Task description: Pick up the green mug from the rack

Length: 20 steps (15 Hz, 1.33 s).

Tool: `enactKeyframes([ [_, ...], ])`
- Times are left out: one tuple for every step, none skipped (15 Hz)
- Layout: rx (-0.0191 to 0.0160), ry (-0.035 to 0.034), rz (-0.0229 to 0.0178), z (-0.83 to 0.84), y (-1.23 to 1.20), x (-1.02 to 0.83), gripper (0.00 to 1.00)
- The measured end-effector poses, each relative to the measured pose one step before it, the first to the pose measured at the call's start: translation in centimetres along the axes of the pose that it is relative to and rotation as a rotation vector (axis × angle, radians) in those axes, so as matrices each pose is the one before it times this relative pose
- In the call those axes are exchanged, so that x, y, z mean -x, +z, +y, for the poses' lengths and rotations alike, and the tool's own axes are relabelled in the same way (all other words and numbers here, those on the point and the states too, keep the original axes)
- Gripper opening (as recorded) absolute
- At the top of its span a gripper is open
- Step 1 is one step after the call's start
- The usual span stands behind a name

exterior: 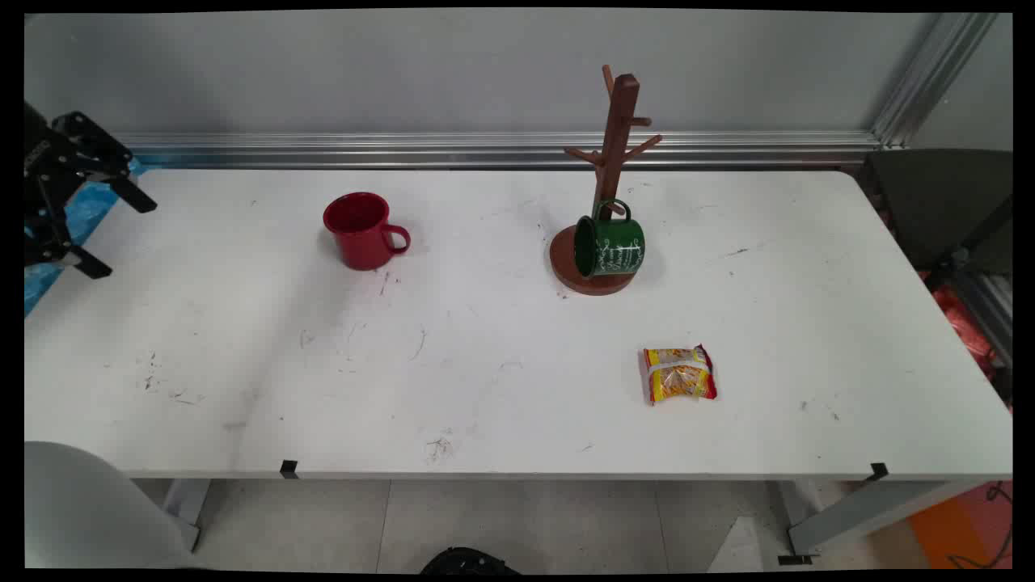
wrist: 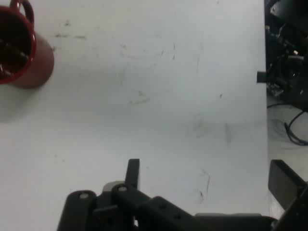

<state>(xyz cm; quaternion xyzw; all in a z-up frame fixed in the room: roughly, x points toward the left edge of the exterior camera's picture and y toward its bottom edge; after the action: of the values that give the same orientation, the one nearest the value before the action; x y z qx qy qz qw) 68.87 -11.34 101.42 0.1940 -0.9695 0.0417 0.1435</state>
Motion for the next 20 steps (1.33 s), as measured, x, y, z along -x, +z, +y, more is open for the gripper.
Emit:
enactKeyframes([
  [0.00010, -0.00228, 0.00633, 0.028, -0.044, -0.184, 1.00],
  [0.00038, -0.00316, 0.01195, 0.042, -0.072, -0.402, 1.00],
  [0.00052, -0.00254, 0.01403, 0.000, -0.033, -0.473, 1.00],
  [0.00042, -0.00107, 0.00929, 0.004, -0.018, -0.337, 1.00],
  [0.00052, -0.00245, 0.01644, 0.002, 0.004, -0.618, 1.00],
  [0.00040, -0.00349, 0.02254, 0.016, 0.047, -0.909, 1.00],
  [-0.00036, -0.00363, 0.02004, 0.015, 0.078, -0.870, 1.00],
  [-0.00157, -0.00461, 0.01699, 0.003, 0.113, -0.771, 1.00],
  [-0.00143, -0.00292, 0.01082, -0.003, 0.083, -0.501, 1.00],
  [-0.00186, -0.00455, 0.01337, -0.006, 0.165, -0.649, 1.00],
  [-0.00219, -0.00450, 0.01229, -0.007, 0.173, -0.614, 1.00],
  [-0.00224, -0.00535, 0.01403, -0.009, 0.276, -0.759, 1.00],
  [-0.00195, -0.00365, 0.00905, -0.004, 0.188, -0.473, 1.00],
  [-0.00303, -0.00625, 0.01177, -0.003, 0.361, -0.694, 1.00],
  [-0.00207, -0.00445, 0.00718, 0.001, 0.256, -0.434, 1.00],
  [-0.00448, -0.00738, 0.00964, -0.011, 0.448, -0.649, 1.00],
  [-0.00293, -0.00506, 0.00608, -0.010, 0.302, -0.412, 1.00],
  [-0.00451, -0.00690, 0.00884, -0.007, 0.518, -0.640, 1.00],
  [-0.00364, -0.00453, 0.00601, -0.019, 0.343, -0.409, 1.00],
  [-0.00388, -0.00544, 0.00694, -0.025, 0.510, -0.554, 1.00],
])
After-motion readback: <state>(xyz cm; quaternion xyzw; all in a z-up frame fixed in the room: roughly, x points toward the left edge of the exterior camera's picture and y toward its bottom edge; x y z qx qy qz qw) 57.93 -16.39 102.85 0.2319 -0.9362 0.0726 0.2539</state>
